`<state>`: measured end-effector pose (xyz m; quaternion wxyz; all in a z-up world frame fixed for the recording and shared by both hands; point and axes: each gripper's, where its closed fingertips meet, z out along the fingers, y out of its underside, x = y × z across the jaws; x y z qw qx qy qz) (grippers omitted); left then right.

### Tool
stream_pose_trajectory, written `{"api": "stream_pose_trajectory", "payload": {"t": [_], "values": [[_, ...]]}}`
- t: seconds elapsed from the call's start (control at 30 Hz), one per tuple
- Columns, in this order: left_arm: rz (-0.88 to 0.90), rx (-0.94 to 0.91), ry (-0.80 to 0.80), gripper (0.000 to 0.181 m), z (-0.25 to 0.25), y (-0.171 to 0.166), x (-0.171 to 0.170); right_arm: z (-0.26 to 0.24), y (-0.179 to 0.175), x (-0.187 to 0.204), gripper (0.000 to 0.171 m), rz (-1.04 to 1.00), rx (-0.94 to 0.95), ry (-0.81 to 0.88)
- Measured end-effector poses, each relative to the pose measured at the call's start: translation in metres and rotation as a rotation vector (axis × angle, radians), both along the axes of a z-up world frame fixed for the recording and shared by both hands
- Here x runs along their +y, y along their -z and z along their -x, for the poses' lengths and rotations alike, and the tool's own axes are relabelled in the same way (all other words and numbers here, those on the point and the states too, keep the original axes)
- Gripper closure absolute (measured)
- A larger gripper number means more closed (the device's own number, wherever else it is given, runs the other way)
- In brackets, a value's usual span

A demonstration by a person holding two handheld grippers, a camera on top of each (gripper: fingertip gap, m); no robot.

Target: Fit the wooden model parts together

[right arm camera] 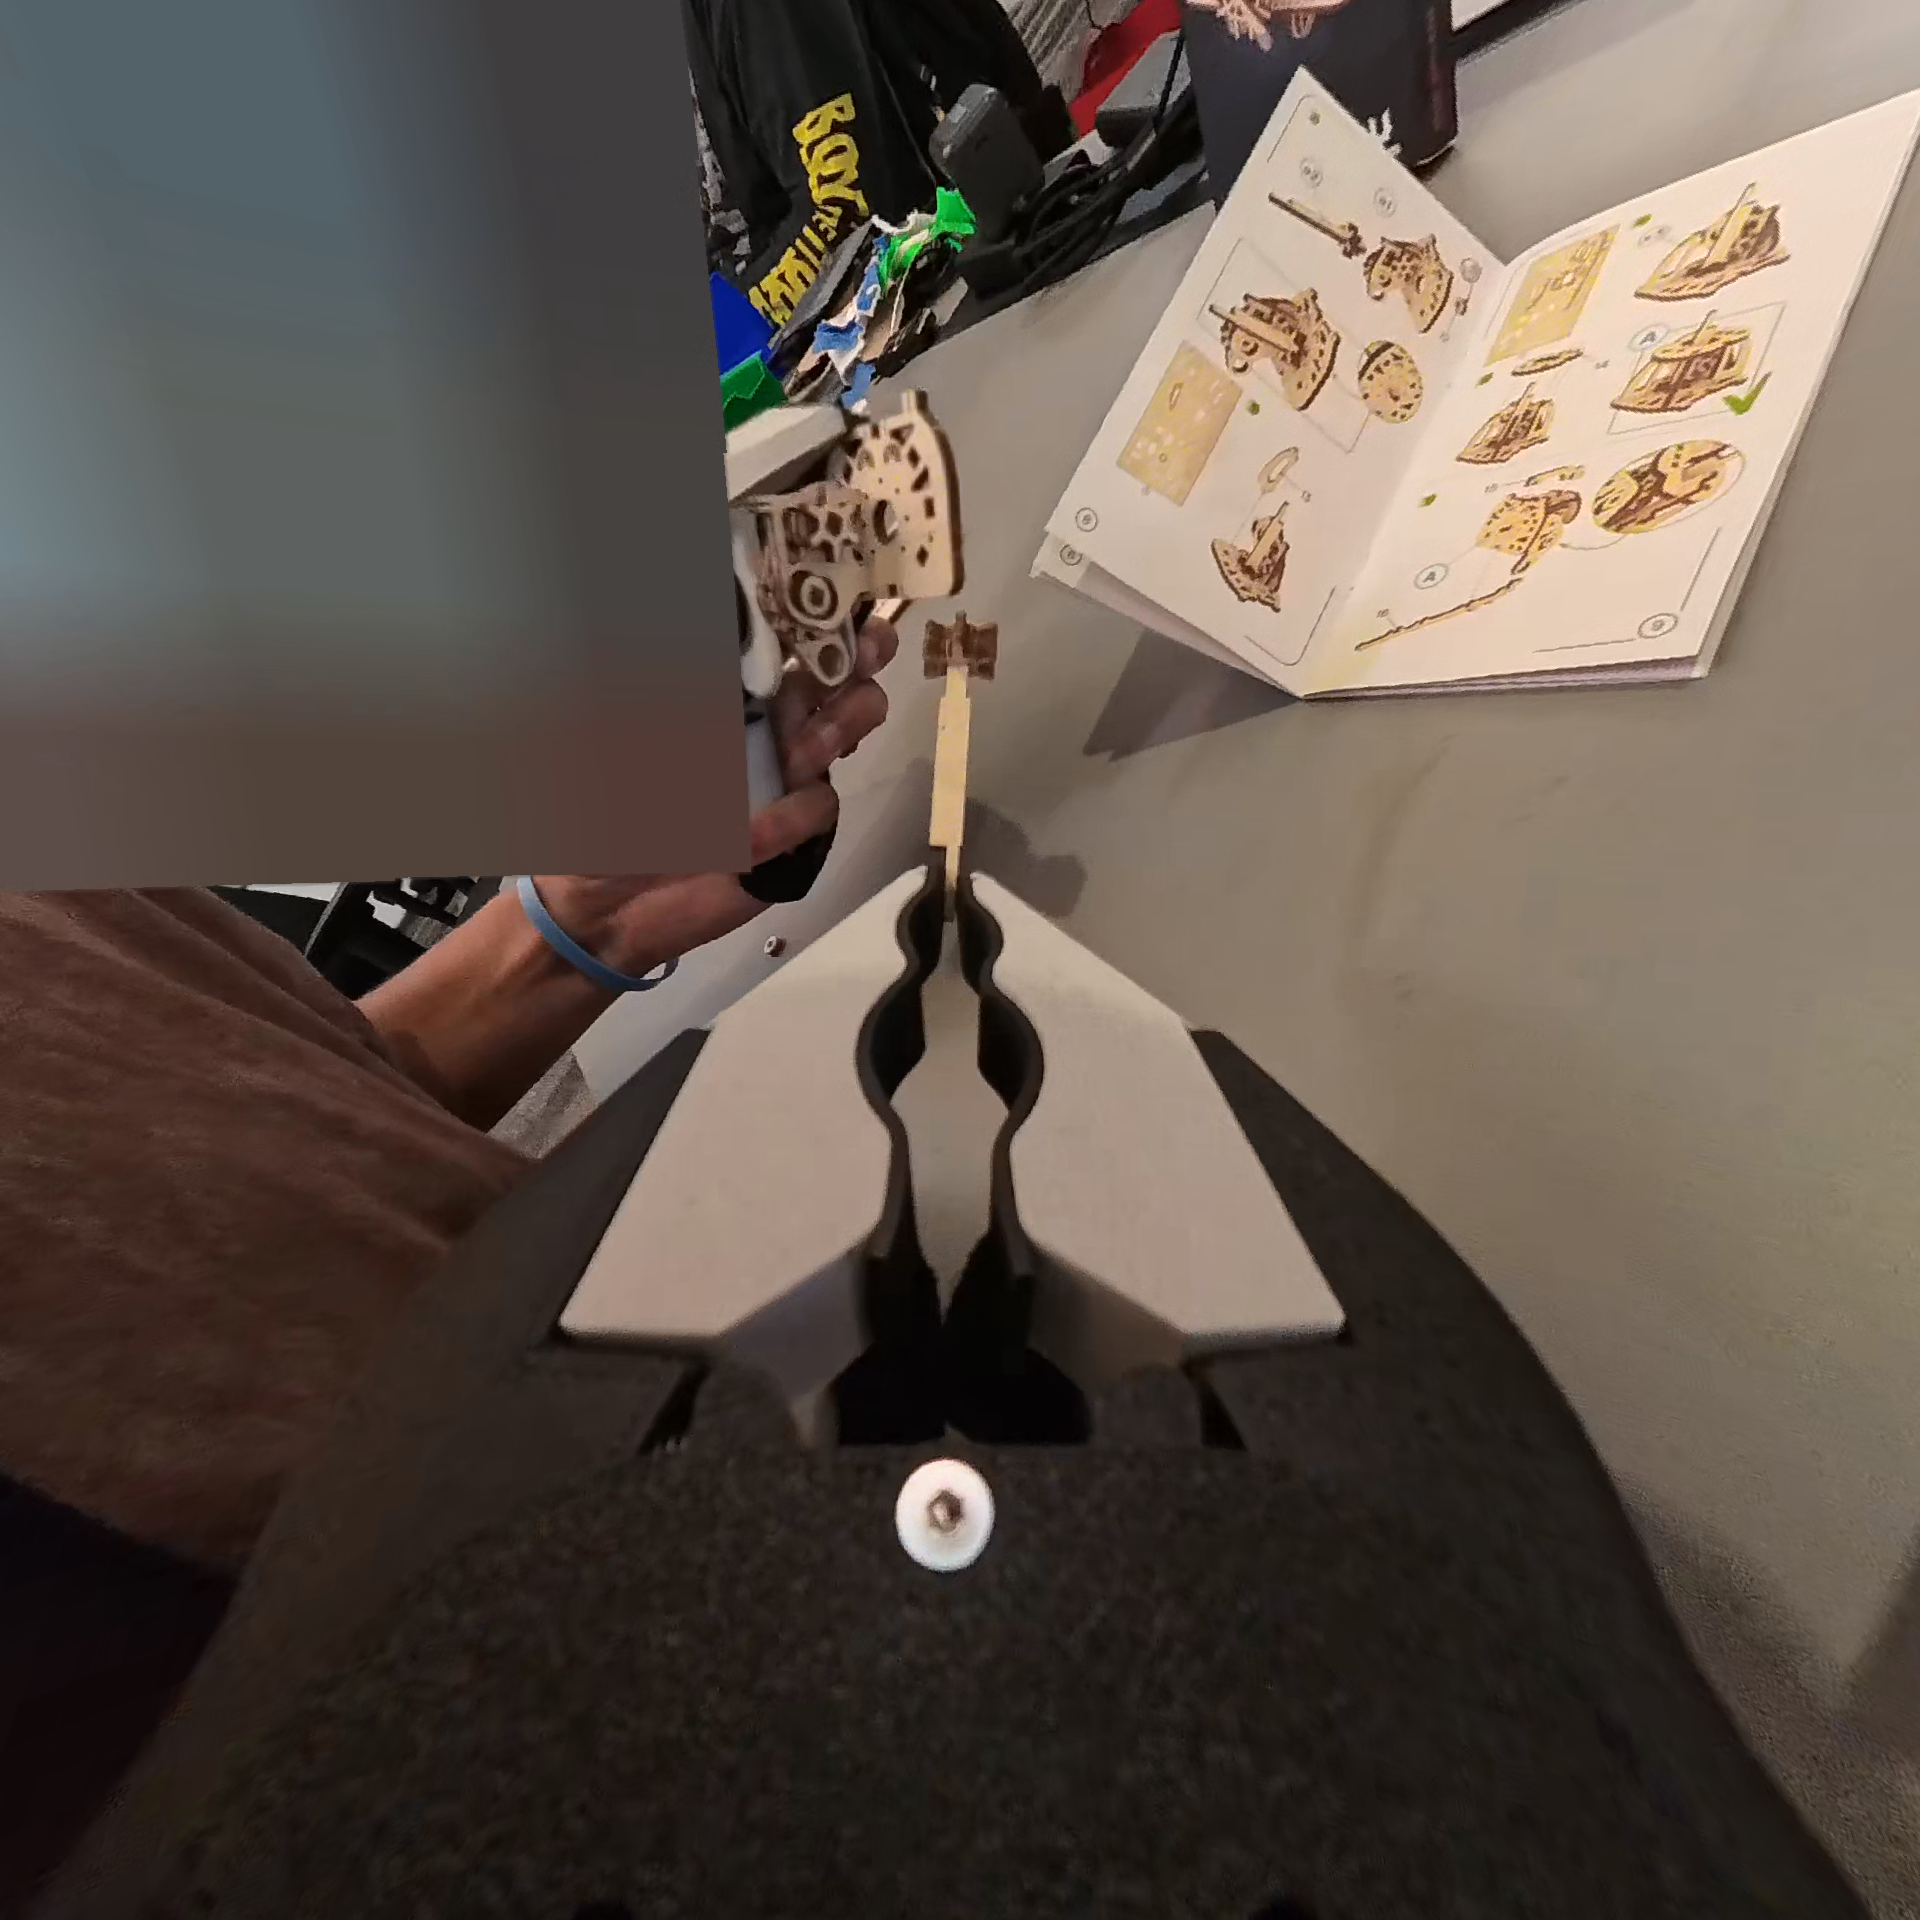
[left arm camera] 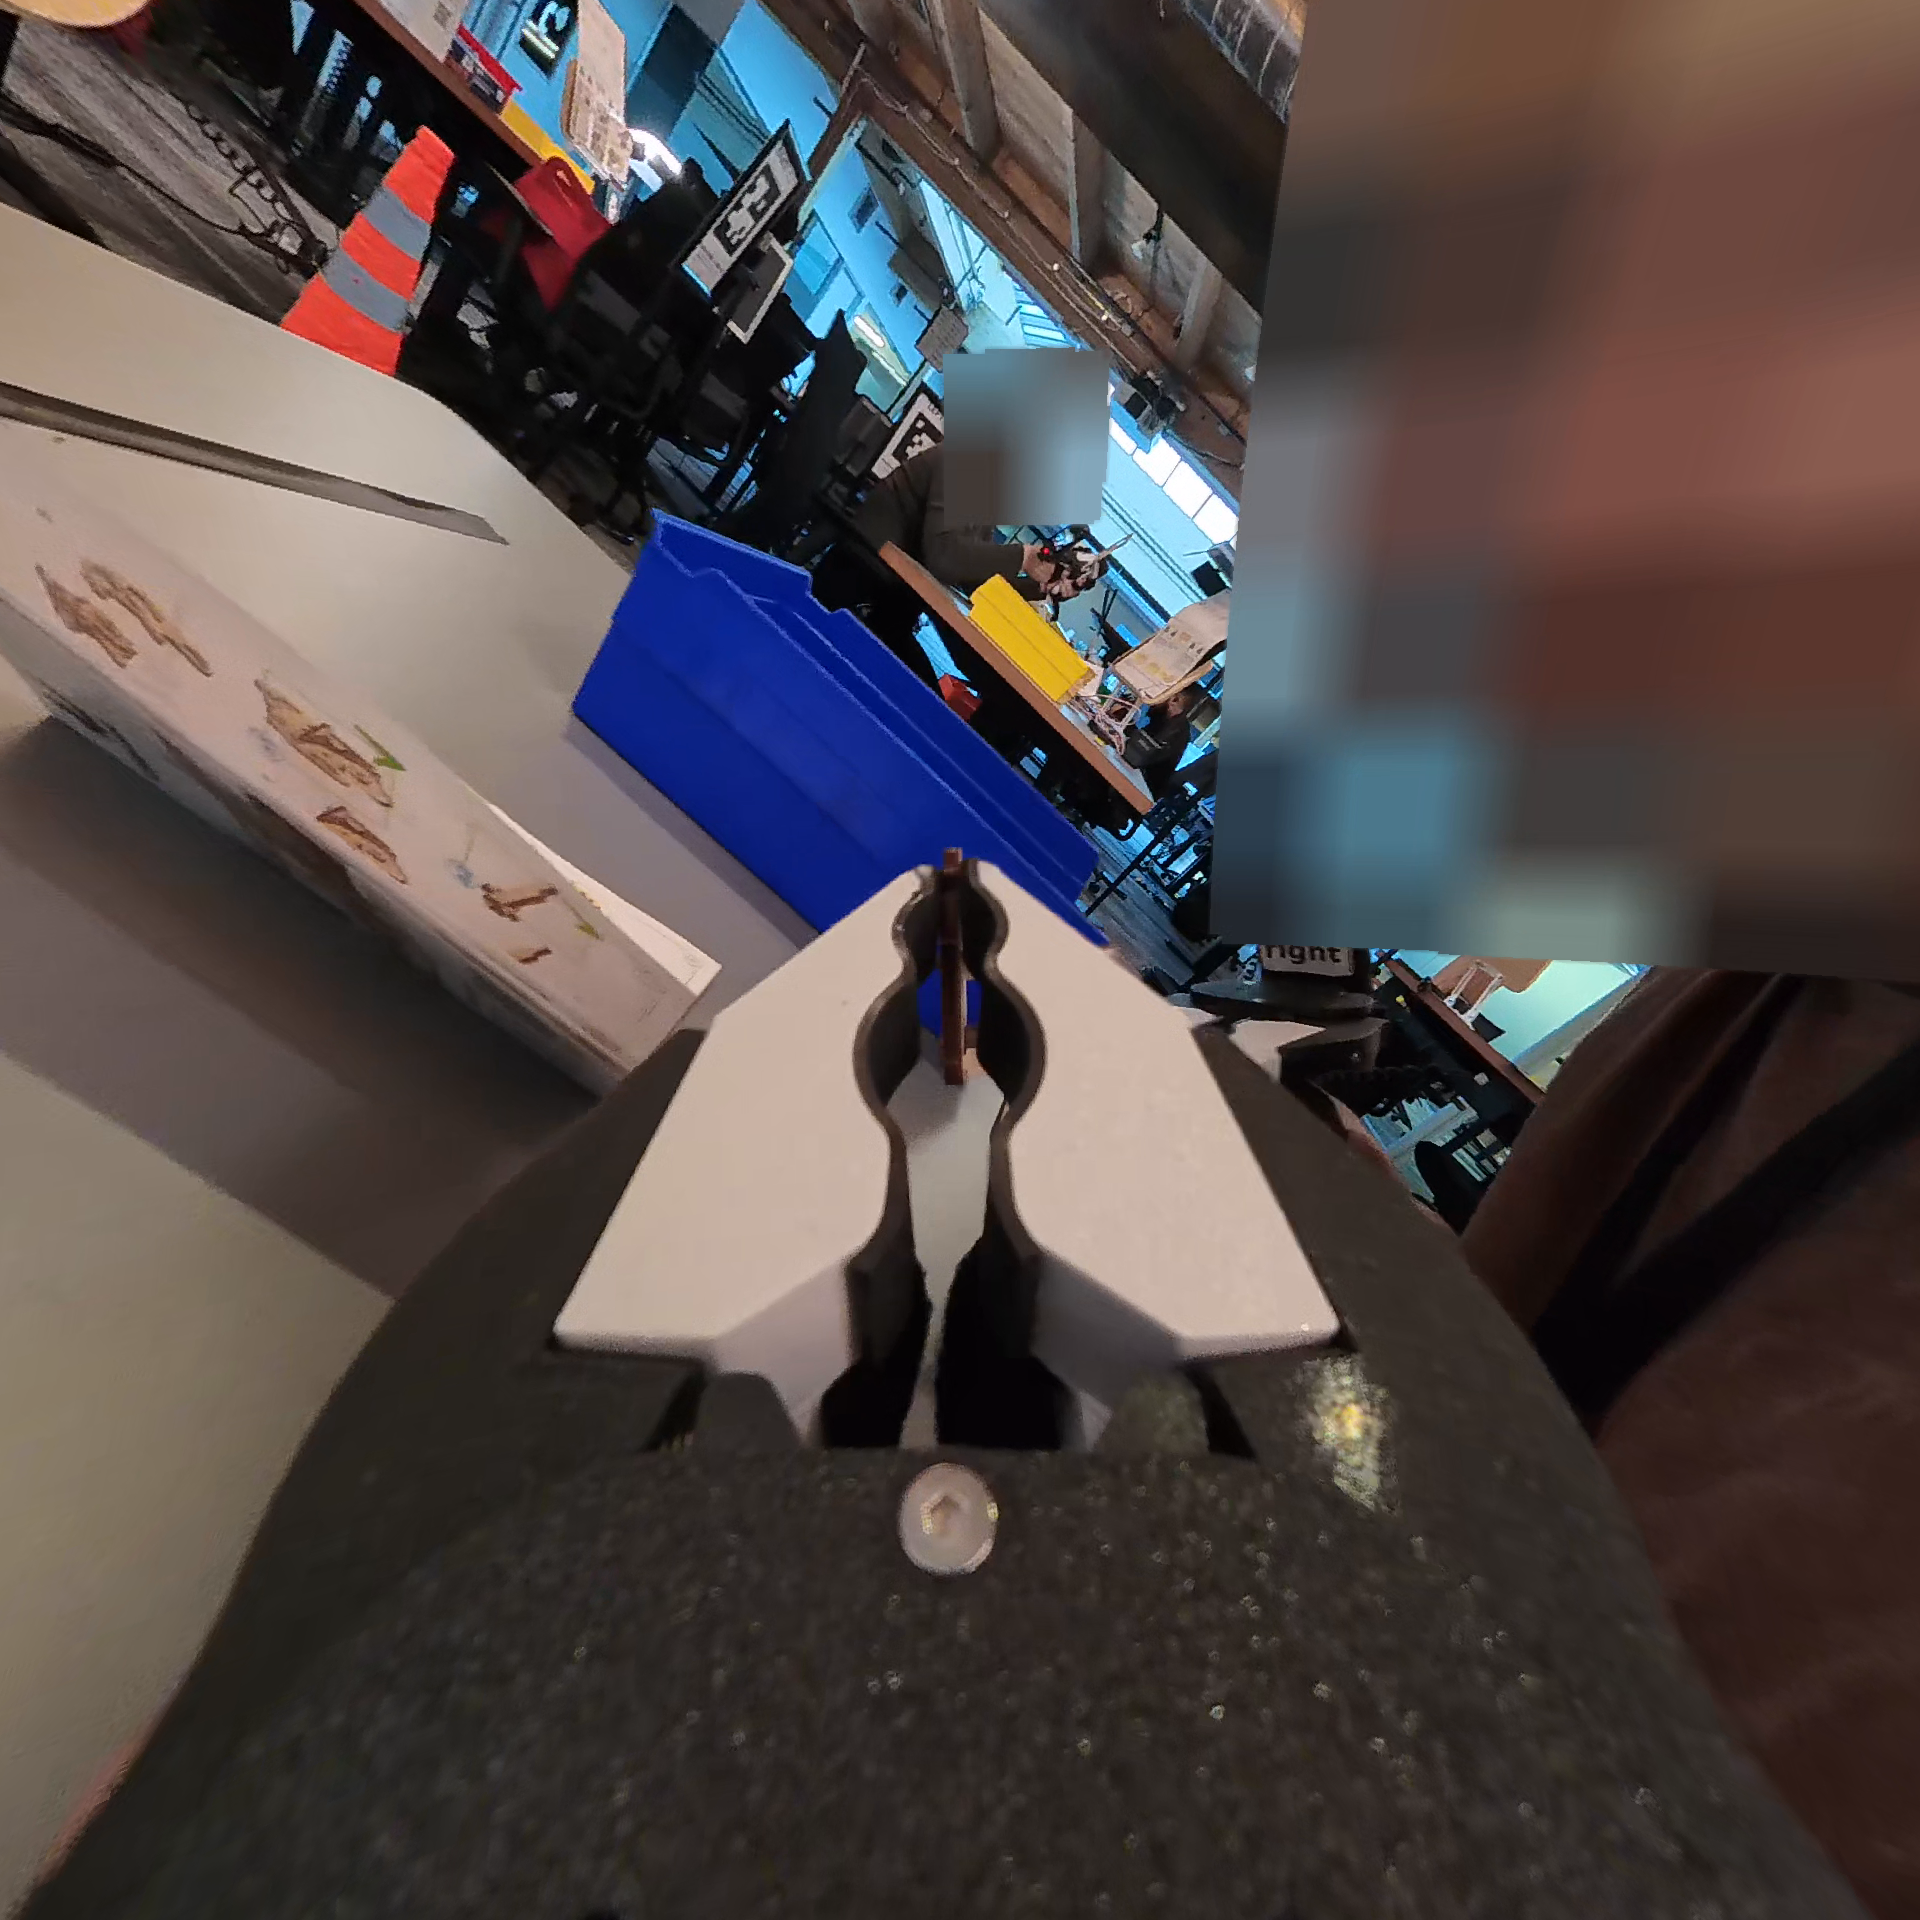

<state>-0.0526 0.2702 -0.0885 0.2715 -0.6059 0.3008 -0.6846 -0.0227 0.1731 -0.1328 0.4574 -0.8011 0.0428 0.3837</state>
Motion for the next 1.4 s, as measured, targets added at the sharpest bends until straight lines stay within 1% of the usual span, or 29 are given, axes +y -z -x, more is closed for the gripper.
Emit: {"api": "stream_pose_trajectory", "payload": {"t": [0.2, 0.4, 0.53, 0.8, 1.0, 1.17, 1.4], "values": [[-0.022, 0.034, -0.019, 0.181, -0.006, 0.008, 0.004, -0.001, 0.001, 0.000, 0.170, 0.012, 0.045, -0.005], [-0.064, 0.042, -0.004, 0.180, -0.011, 0.008, -0.001, -0.002, 0.003, -0.001, 0.170, 0.017, 0.038, -0.006], [-0.053, 0.027, 0.033, 0.181, -0.011, 0.006, -0.004, -0.003, 0.007, -0.001, 0.170, 0.028, 0.023, -0.007], [-0.053, 0.066, 0.005, 0.181, -0.013, 0.011, 0.005, -0.005, 0.011, 0.000, 0.170, 0.040, 0.027, -0.006], [-0.044, 0.100, -0.004, 0.180, -0.015, 0.019, 0.006, -0.005, 0.012, 0.000, 0.170, 0.051, 0.039, -0.005], [-0.103, 0.142, -0.006, 0.180, -0.017, 0.022, -0.008, 0.007, 0.017, 0.001, 0.170, 0.097, 0.063, -0.032], [-0.229, 0.153, -0.016, 0.180, -0.006, 0.013, -0.031, 0.030, 0.002, -0.002, 0.170, 0.074, 0.119, -0.071]]}}
